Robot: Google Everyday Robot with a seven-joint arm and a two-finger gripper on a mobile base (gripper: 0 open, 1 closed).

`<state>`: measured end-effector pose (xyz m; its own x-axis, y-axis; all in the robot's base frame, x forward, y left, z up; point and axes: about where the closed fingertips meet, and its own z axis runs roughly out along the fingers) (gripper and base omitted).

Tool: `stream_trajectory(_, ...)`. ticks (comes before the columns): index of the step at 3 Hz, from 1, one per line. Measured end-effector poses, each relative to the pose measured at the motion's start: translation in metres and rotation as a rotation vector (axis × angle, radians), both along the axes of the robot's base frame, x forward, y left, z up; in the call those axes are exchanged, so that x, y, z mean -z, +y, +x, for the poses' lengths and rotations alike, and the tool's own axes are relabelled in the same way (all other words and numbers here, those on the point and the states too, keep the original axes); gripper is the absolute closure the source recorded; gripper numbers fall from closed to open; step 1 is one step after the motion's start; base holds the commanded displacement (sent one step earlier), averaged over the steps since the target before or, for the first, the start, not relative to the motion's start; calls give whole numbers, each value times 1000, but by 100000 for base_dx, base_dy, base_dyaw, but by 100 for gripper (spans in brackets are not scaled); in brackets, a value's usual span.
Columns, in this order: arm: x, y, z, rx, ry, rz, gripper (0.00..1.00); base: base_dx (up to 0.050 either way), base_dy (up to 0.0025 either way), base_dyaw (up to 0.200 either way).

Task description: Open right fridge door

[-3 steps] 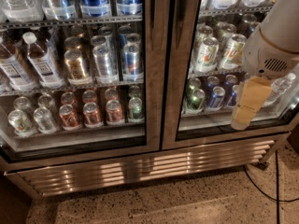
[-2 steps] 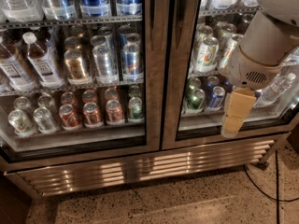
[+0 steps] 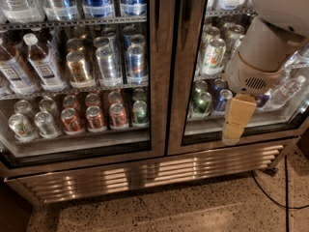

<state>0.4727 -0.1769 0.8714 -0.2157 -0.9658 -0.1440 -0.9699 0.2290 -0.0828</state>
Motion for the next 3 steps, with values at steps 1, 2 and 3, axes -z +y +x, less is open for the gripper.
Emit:
stream_trajectory(1, 10, 47, -4, -69, -25, -63, 0, 0, 0, 0)
stream_trajectory(2, 18, 102, -15, -149, -47, -144, 0, 0, 0, 0)
stream_trajectory(3, 18, 102, -15, -149, -47, -144, 0, 0, 0, 0)
